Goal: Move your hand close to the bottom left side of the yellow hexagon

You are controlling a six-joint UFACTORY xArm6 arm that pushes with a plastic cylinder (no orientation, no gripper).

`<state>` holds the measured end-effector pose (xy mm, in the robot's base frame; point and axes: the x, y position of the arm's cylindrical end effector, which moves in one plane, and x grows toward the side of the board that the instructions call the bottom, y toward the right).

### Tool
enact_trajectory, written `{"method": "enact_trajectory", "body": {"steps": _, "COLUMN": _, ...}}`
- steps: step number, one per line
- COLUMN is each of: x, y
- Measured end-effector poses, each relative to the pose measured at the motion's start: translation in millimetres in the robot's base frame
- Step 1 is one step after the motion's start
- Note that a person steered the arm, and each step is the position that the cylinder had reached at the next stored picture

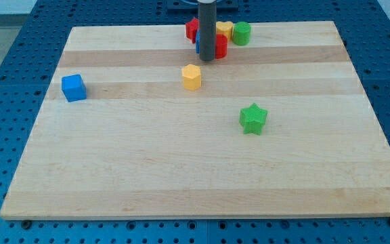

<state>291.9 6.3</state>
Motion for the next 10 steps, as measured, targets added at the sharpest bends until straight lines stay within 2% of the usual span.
{"method": "enact_trajectory", "body": {"steps": 1, "x": 4.8, "y": 0.0}}
{"method": "enact_trajectory", "body": {"steps": 3, "x": 76.5, "y": 0.0}}
{"method": "enact_trajectory", "body": {"steps": 5, "x": 122.7, "y": -15.6}}
{"method": "enact_trajectory", "body": {"steps": 10, "x": 118.6, "y": -60.9}}
